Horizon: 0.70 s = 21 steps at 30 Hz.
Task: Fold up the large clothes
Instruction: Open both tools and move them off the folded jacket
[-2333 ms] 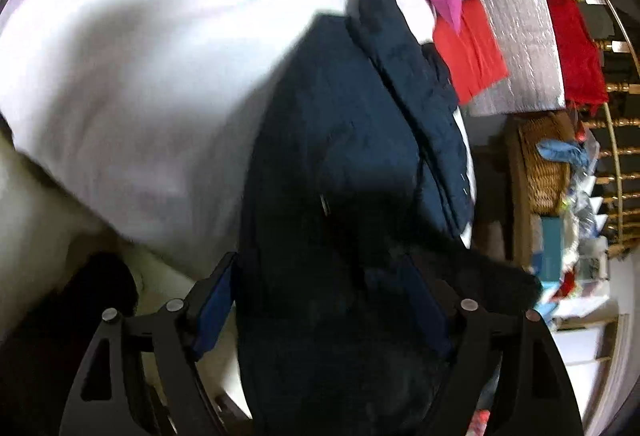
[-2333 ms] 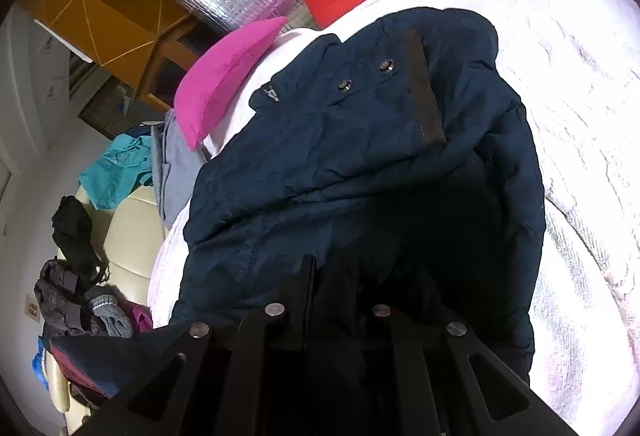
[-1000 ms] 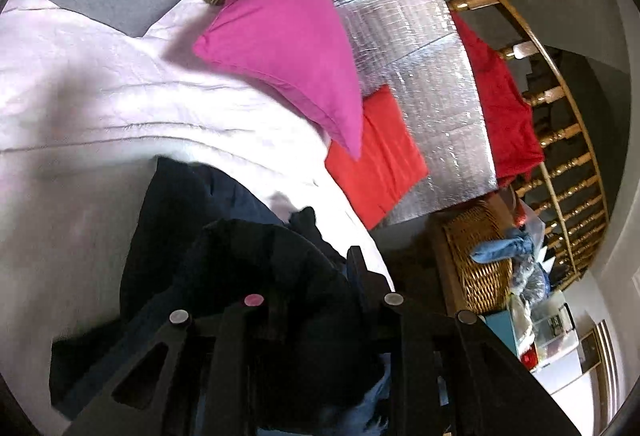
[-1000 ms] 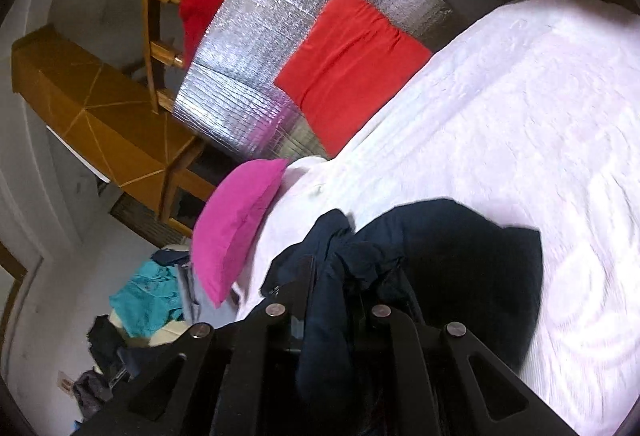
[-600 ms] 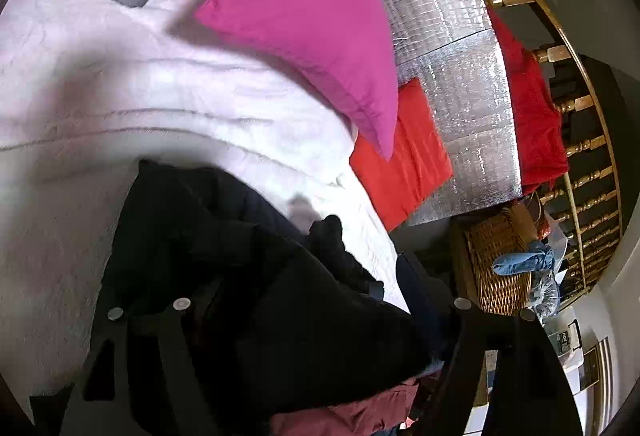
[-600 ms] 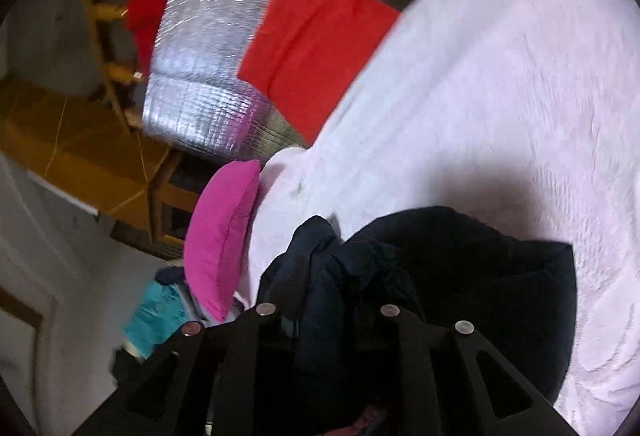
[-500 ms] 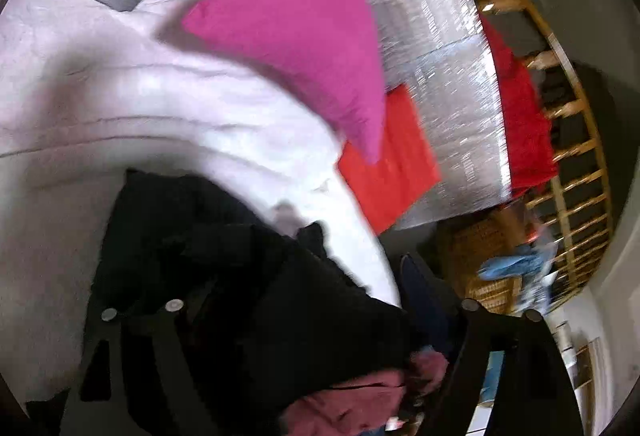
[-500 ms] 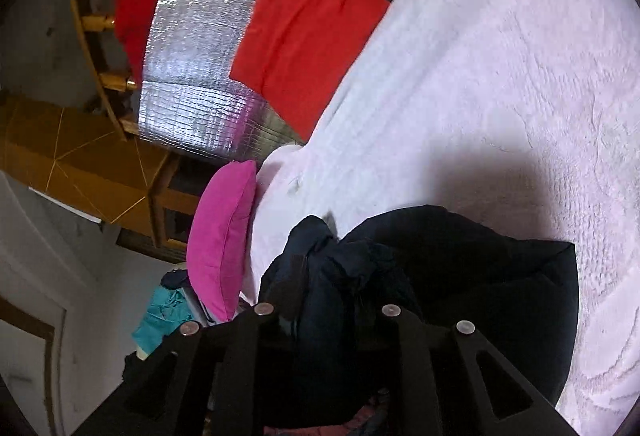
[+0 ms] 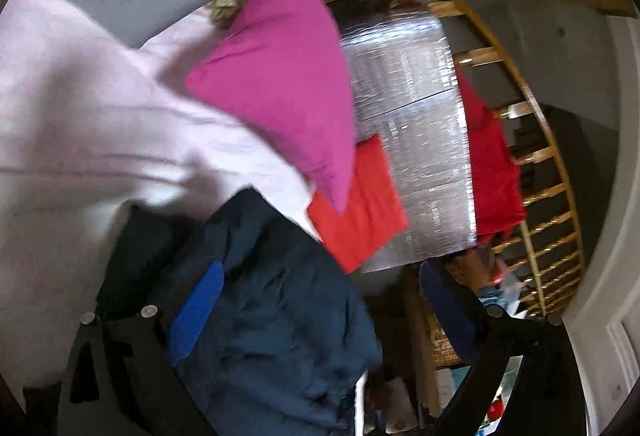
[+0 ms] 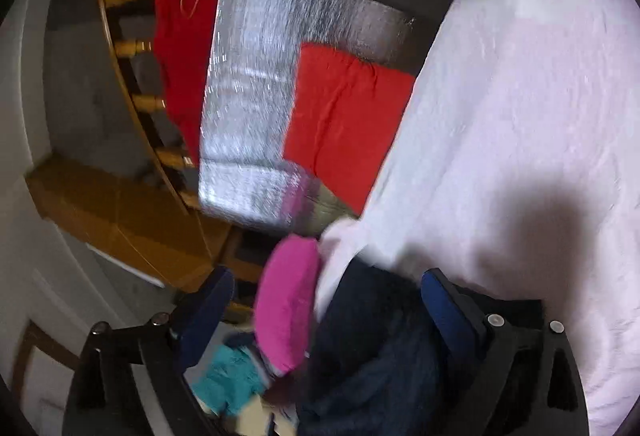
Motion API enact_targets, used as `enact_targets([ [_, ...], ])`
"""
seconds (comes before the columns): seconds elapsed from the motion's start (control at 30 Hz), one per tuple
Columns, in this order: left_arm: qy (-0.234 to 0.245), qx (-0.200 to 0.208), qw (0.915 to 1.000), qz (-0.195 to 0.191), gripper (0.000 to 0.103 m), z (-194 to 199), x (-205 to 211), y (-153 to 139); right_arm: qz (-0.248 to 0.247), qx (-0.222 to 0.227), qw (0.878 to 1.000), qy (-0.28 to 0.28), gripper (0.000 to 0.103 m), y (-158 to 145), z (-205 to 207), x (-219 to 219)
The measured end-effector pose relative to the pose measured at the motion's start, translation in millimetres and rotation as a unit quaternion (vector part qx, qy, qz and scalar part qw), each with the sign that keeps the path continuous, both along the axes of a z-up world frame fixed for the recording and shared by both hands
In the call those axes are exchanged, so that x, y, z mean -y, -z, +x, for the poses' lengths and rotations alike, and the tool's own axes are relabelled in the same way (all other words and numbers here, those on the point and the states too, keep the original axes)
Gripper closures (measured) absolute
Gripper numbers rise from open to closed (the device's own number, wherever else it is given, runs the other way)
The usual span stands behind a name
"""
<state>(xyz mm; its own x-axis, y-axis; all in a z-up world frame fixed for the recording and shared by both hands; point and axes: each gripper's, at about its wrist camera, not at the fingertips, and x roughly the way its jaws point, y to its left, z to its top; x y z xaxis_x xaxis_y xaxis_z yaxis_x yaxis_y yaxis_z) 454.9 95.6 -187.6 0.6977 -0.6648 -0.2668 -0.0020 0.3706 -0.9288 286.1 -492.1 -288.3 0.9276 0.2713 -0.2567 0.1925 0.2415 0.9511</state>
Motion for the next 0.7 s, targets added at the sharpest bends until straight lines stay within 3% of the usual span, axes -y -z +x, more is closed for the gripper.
enact_targets([
  [0.1,0.004,-0.024,0.9995,0.020,0.005,-2.7,7.1,3.6,-0.025,-0.029,0.999,-0.010,0.006,-4.9,-11.2,-13.8],
  [0.17,0.004,-0.046,0.9973,0.057,0.005,-6.2,11.8,3.3,-0.046,-0.053,0.997,-0.020,0.007,-7.5,-16.2,-25.4],
  [0.2,0.002,-0.057,0.9948,0.085,0.005,-9.5,13.8,3.0,-0.057,-0.061,0.996,-0.021,0.008,-9.2,-17.6,-28.8],
  [0.27,-0.003,-0.071,0.9853,0.155,0.005,-17.0,18.3,-1.5,-0.107,-0.090,0.990,-0.022,0.020,-17.8,-19.1,-39.1],
  [0.3,-0.007,-0.072,0.9782,0.195,0.005,-21.7,21.4,-5.1,-0.137,-0.102,0.985,-0.028,0.024,-23.7,-17.1,-47.0],
  [0.37,-0.011,-0.082,0.9556,0.283,0.005,-30.0,28.5,-10.8,-0.174,-0.120,0.976,-0.044,0.040,-29.5,-14.4,-58.9],
  [0.4,-0.013,-0.080,0.9463,0.313,0.005,-36.0,30.9,-12.6,-0.200,-0.136,0.969,-0.050,0.041,-32.3,-13.4,-68.3],
  [0.57,0.006,-0.072,0.9191,0.387,0.005,-60.9,44.1,-15.3,-0.258,-0.143,0.951,-0.088,0.046,-34.9,-28.0,-105.0],
  [0.7,0.032,-0.059,0.8896,0.452,0.005,-76.6,64.1,-10.8,-0.279,-0.143,0.943,-0.112,0.053,-39.0,-38.2,-131.4],
])
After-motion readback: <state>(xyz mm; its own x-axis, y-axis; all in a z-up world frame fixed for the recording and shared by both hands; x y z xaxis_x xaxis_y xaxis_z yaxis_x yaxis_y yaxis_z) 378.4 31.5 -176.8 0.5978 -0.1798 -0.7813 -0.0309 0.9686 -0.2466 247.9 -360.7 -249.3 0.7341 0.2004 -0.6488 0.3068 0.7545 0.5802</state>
